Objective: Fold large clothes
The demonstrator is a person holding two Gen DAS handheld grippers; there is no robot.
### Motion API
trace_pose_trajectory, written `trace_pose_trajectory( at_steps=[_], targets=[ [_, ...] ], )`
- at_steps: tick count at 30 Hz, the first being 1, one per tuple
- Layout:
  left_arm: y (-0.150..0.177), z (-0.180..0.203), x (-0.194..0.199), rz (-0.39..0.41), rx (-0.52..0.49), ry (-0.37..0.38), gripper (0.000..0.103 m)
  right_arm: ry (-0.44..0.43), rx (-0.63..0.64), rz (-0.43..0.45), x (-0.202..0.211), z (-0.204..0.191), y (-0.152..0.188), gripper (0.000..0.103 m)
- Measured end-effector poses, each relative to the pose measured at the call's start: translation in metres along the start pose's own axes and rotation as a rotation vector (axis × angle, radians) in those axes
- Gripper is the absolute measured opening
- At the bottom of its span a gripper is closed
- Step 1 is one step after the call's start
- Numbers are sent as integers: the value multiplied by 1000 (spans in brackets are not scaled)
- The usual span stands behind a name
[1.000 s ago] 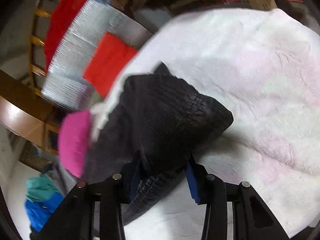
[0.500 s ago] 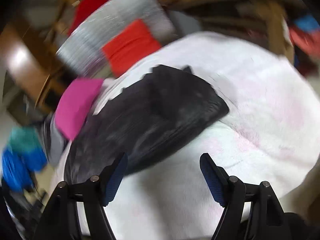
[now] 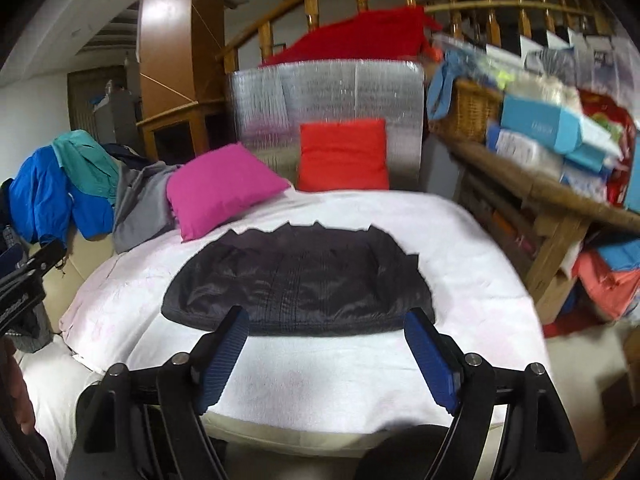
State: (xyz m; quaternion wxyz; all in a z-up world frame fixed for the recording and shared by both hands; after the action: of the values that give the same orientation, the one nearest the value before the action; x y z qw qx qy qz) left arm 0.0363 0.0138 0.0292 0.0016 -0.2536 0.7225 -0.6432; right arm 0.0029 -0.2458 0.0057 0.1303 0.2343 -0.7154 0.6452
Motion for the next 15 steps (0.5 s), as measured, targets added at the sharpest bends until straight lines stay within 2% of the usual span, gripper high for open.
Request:
trace_pose_trajectory(
  at_steps=[7, 9, 15],
  targets=[
    [-12, -18, 43, 65, 35, -41, 97, 19, -7, 76, 54, -13, -10, 84],
    [-14, -22, 54, 88, 43, -49, 100, 24, -3, 89, 64, -16, -13, 84],
    [-20, -30, 80, 140, 32, -60, 101, 19, -25, 137, 89, -23, -18, 84]
  ],
)
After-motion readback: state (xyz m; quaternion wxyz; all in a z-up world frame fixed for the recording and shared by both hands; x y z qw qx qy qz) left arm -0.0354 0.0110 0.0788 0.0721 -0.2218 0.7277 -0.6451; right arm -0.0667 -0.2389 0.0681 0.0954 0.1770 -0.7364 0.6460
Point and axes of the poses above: each gripper's, at about its wrist camera, not at the fingertips, and x roughly against the way its jaws point, z to its right, y to its underside, the point moved 1 cm from there along -x, roughly the way its jaws point, and after that the axes turned 13 degrees about -y, right-handed, at the moved point
